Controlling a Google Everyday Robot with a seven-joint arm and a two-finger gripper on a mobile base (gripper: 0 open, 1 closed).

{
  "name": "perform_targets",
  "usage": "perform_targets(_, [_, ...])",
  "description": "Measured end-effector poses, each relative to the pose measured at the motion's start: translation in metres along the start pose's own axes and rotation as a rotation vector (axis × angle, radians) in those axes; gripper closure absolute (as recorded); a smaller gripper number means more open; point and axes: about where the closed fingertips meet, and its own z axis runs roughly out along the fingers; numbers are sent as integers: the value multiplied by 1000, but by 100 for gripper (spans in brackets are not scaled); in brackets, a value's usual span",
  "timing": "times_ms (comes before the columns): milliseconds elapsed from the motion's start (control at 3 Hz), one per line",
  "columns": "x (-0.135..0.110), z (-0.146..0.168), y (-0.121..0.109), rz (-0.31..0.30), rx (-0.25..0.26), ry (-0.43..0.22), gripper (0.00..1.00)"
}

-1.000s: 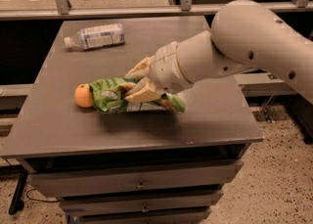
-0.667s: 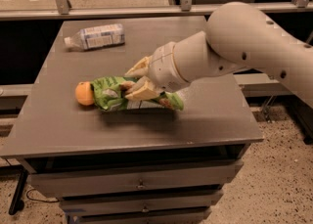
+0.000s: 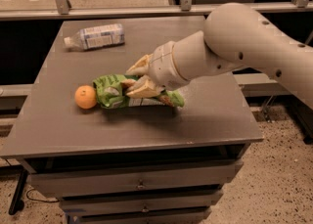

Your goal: Move green rice chip bag near orange

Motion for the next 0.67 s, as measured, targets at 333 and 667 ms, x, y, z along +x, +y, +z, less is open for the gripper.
perform_targets(333, [4, 0, -4, -7, 8, 5, 6])
perform_targets(667, [6, -1, -4, -9, 9, 9, 0])
